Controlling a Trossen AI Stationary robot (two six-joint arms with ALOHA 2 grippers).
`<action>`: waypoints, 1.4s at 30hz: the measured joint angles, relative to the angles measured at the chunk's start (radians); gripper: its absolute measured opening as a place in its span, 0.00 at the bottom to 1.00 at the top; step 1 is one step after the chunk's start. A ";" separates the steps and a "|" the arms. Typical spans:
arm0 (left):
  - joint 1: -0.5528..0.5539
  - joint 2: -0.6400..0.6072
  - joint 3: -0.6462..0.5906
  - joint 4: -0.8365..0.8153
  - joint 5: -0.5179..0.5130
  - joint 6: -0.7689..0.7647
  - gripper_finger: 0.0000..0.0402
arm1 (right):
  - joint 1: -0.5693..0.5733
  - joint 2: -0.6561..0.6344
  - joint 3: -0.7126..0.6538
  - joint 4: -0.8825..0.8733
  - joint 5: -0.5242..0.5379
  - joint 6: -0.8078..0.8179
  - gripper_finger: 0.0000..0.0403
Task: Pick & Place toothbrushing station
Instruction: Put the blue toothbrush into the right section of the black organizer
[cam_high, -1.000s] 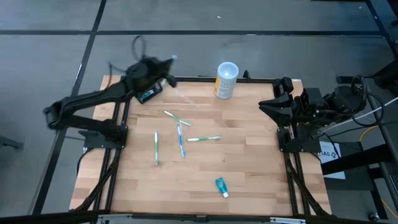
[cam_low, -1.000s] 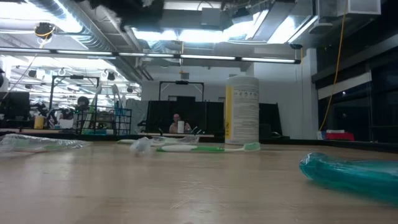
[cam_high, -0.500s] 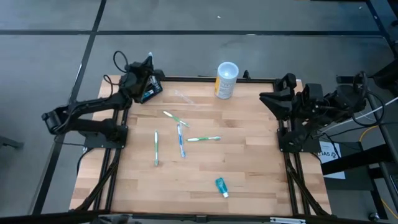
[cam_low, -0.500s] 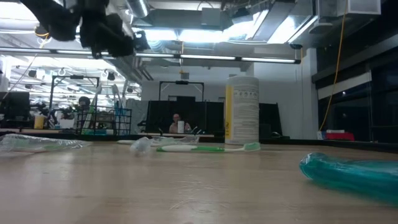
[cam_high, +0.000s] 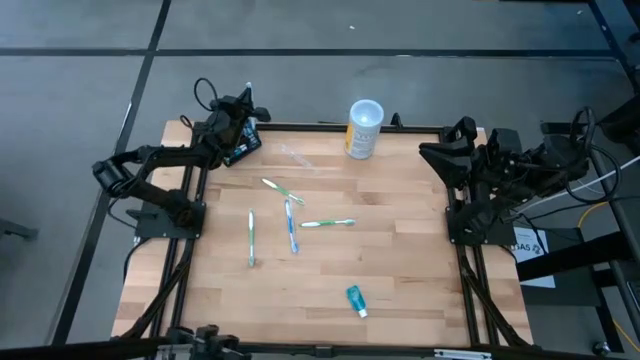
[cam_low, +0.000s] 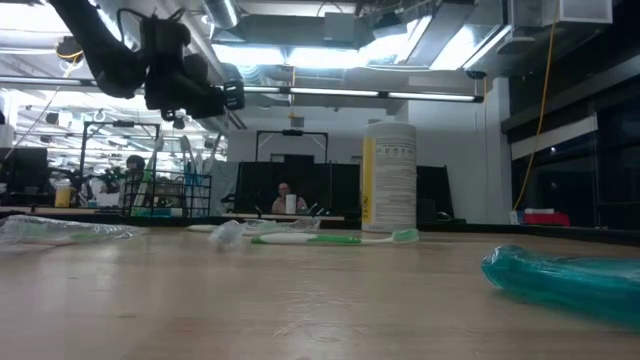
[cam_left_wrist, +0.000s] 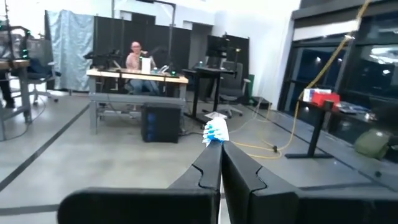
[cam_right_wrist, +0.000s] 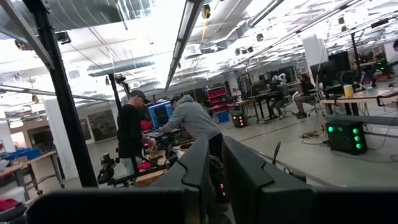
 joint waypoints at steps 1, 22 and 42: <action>-0.004 0.001 0.000 0.000 -0.001 0.010 0.00 | 0.000 0.000 0.000 0.000 0.007 0.001 0.12; -0.011 0.000 -0.228 0.246 -0.101 -0.029 0.00 | 0.000 0.000 0.000 0.000 0.015 0.023 0.12; -0.119 0.133 -0.248 0.450 0.011 -0.068 0.14 | 0.000 -0.002 0.000 0.000 -0.016 0.032 0.12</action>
